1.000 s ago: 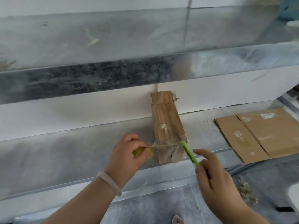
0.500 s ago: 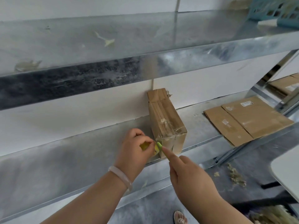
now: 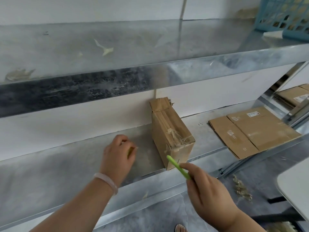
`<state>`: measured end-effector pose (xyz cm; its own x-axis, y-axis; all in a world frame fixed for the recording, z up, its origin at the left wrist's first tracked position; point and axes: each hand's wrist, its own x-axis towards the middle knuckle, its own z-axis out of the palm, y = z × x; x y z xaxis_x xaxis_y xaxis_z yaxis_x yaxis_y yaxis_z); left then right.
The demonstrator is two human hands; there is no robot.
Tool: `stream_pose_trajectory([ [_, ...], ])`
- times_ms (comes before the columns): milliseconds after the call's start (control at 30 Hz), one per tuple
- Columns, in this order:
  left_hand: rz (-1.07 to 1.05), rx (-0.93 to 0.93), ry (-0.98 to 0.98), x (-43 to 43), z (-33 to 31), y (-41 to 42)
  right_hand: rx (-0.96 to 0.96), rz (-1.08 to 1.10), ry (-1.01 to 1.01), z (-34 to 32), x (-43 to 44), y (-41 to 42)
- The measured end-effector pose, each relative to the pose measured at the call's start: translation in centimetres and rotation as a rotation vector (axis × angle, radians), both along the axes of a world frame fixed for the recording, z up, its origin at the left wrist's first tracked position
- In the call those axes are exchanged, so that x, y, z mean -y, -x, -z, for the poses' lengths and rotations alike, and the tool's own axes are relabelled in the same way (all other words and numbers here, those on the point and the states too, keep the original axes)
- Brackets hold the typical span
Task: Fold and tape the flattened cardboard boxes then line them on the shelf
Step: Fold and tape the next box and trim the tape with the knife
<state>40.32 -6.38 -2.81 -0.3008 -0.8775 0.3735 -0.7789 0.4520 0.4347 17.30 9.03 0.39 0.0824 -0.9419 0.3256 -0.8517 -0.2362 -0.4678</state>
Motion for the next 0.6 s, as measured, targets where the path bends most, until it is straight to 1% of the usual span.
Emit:
stream_pose_trajectory([
  [67,-0.058,0.094,0.009,0.6,1.2,-0.7,0.127,0.04,0.109,0.4,-0.2,1.9],
  [133,-0.107,0.161,0.026,0.8,2.3,-1.0,0.199,0.18,0.119,0.7,0.8,3.7],
  [200,-0.096,0.187,0.037,0.4,3.6,-0.5,0.211,0.342,-0.015,0.9,2.7,5.4],
  [267,-0.03,0.144,-0.002,-0.4,5.0,0.1,0.198,0.438,-0.217,1.9,4.8,7.1],
  [333,0.009,0.05,-0.109,-1.5,6.5,0.4,0.129,0.47,-0.308,2.9,6.8,8.6],
  [400,-0.005,-0.046,-0.195,-2.1,7.9,0.3,0.035,0.437,-0.352,4.2,9.0,10.0],
  [467,-0.007,-0.066,-0.216,-2.1,8.5,0.0,-0.072,0.397,-0.412,5.7,10.8,11.2],
  [600,-0.027,-0.056,-0.231,-2.3,7.1,0.3,-0.356,0.285,-0.498,8.0,12.5,13.2],
])
